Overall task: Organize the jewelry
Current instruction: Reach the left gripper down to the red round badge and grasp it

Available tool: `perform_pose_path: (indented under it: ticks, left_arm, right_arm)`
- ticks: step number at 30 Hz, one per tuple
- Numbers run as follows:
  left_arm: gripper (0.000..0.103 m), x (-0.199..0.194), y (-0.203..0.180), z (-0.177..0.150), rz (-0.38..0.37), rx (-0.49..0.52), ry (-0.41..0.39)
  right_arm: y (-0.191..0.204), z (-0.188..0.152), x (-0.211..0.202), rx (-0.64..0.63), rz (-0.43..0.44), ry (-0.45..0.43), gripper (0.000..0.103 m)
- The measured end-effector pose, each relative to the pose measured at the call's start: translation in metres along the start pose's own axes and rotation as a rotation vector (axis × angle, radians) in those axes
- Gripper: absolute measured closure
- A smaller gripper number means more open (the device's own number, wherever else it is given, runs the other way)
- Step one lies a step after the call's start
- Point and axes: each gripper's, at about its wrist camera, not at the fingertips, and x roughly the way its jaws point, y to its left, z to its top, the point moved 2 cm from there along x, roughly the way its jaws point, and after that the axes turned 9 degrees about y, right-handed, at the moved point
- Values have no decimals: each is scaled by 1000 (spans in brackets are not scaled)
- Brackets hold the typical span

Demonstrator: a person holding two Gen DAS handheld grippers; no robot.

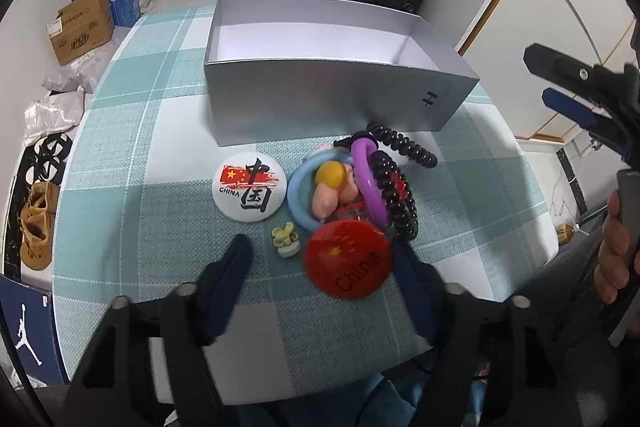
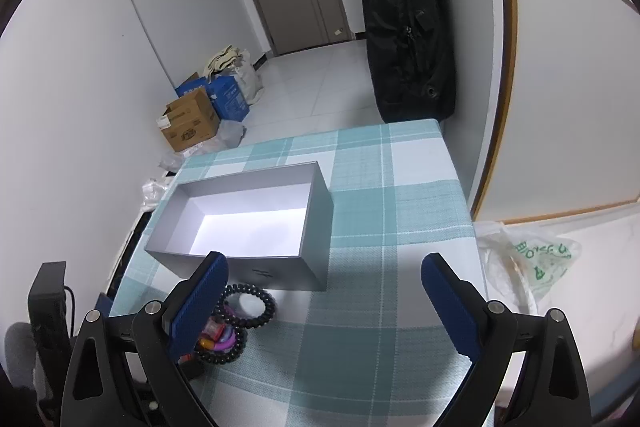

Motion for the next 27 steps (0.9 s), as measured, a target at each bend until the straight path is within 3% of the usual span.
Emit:
perform_pose_path:
  ticks: [1,4,24,27]
  left_arm:
    - [59,0,0,1,-16,-4,5]
    - [72,0,3,1,-22,-17,11]
    - [73,-5,8,-4,24,21,-9]
    - [72,-2,8,-9,2,20,43]
  right_arm:
    - [0,0,0,0,0,1,5]
    - [-1,-1,1,2,-2,7,5]
    - [0,-4,1,2,4,21,5]
    - [1,-6,1,-1,3,19,5]
